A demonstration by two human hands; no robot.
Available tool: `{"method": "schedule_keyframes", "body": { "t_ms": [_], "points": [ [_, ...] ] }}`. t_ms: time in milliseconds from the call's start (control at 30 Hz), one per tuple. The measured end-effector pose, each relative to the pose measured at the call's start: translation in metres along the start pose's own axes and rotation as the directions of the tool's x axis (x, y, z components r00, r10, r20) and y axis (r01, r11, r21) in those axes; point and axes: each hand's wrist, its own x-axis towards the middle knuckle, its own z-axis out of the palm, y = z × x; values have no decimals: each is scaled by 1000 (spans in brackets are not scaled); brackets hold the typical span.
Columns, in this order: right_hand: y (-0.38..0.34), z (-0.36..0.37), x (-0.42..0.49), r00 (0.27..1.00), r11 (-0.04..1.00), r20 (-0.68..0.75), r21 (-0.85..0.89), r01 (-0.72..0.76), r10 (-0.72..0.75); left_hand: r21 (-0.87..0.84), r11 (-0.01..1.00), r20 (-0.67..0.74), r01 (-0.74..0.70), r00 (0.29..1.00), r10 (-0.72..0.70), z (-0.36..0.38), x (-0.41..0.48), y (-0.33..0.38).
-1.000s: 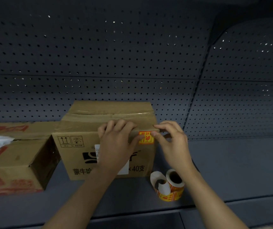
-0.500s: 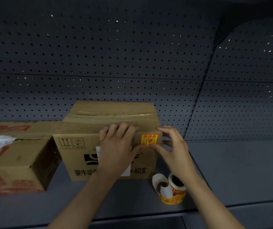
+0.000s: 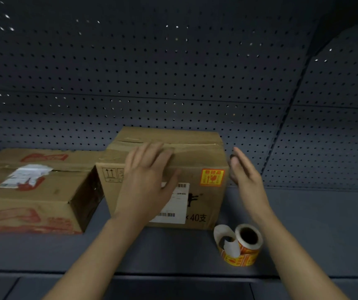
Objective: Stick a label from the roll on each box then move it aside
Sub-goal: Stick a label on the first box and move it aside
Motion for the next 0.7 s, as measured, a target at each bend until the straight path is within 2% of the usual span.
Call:
{"method": "schedule_keyframes", "body": {
  "t_ms": [100,200,300,433,700],
  "points": [
    [-9,4,28,994,995,60,23,-96,95,52,993,80,107,991,-111,-14,-18,-9],
    [-20,14,50,977,980,132,88,-179,167,143,987,184,79,977,-105,-13,-30,-16],
    [-24,15,55,957,956,179,143,-255,229,105,992,210,76,973,-97,-10,-33,-19],
    [-24,12,35,962,968,162,86,-234,218,-51,989,188,135,974,-123,-11,-33,-26],
    [-43,35,-42,983,991,135,-52,-122,128,-243,947,116,212,975,-189,-30,-36,-57]
  ]
}}
